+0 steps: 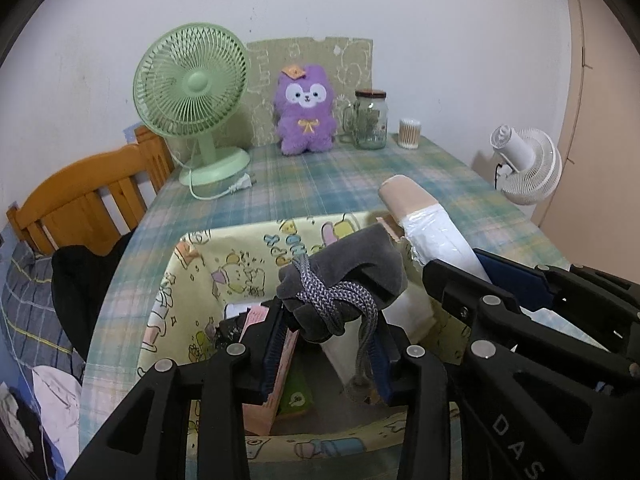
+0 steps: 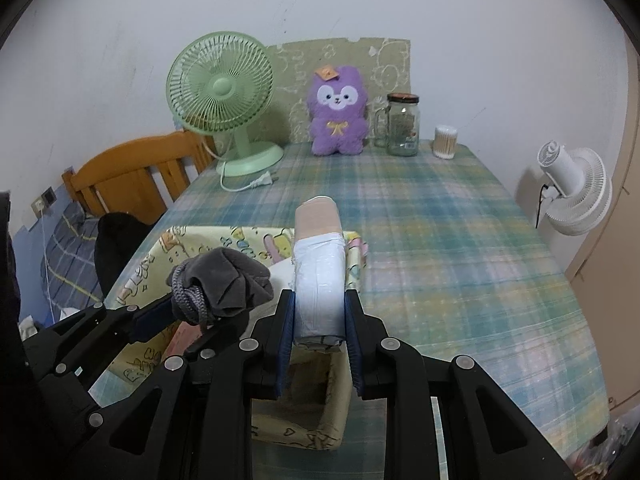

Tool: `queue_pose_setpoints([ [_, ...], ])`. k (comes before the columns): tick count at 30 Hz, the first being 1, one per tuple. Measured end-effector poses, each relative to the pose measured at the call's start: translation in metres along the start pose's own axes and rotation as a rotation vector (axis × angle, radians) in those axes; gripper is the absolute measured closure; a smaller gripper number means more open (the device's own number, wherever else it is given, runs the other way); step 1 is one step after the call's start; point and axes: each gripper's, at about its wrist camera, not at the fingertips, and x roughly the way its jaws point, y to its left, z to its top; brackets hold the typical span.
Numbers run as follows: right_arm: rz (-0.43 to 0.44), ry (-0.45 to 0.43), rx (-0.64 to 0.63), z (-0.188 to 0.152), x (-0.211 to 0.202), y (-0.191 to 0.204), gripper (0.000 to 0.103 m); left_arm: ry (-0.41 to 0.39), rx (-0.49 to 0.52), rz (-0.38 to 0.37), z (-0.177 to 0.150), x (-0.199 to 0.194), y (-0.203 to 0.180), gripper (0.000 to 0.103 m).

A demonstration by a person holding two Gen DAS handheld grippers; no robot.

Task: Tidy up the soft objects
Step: 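Lower pouch with left gripper while right gripper lowers white cloth into box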

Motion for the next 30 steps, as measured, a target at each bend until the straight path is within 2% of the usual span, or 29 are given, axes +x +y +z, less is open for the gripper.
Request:
queue_pose_setpoints([
  [2,0.004,0.008,-0.006,-0.001,0.003,0.004,0.076,0.019,0.004,-0.002,-0.001,0.004,0.003,0.06],
  [4,0.013,0.019,-0.008,-0.003,0.006,0.007,0.076,0.029,0.007,-0.003,-0.003,0.005,0.005,0.049],
  [6,0.023,0.027,-0.009,-0.004,0.008,0.009,0.076,0.025,0.006,0.01,-0.004,0.003,0.007,0.025],
  [8,0.029,0.028,-0.014,-0.004,0.009,0.011,0.076,0.022,0.003,0.031,-0.005,0.002,0.009,0.016],
  [20,0.097,0.065,-0.017,-0.006,0.017,0.026,0.076,0.054,-0.019,0.031,-0.012,-0.003,0.024,0.013],
  [24,0.124,0.08,-0.021,-0.008,0.018,0.031,0.073,0.063,-0.021,0.03,-0.015,-0.005,0.025,0.012],
  [26,0.123,0.078,-0.022,-0.008,0.018,0.031,0.064,0.061,-0.023,0.029,-0.016,-0.006,0.026,0.012],
  [28,0.102,0.077,-0.016,-0.009,0.017,0.03,0.038,0.059,-0.023,0.03,-0.017,-0.007,0.026,0.012],
  [30,0.087,0.072,-0.013,-0.009,0.016,0.029,0.033,0.054,-0.021,0.032,-0.017,-0.008,0.025,0.012],
])
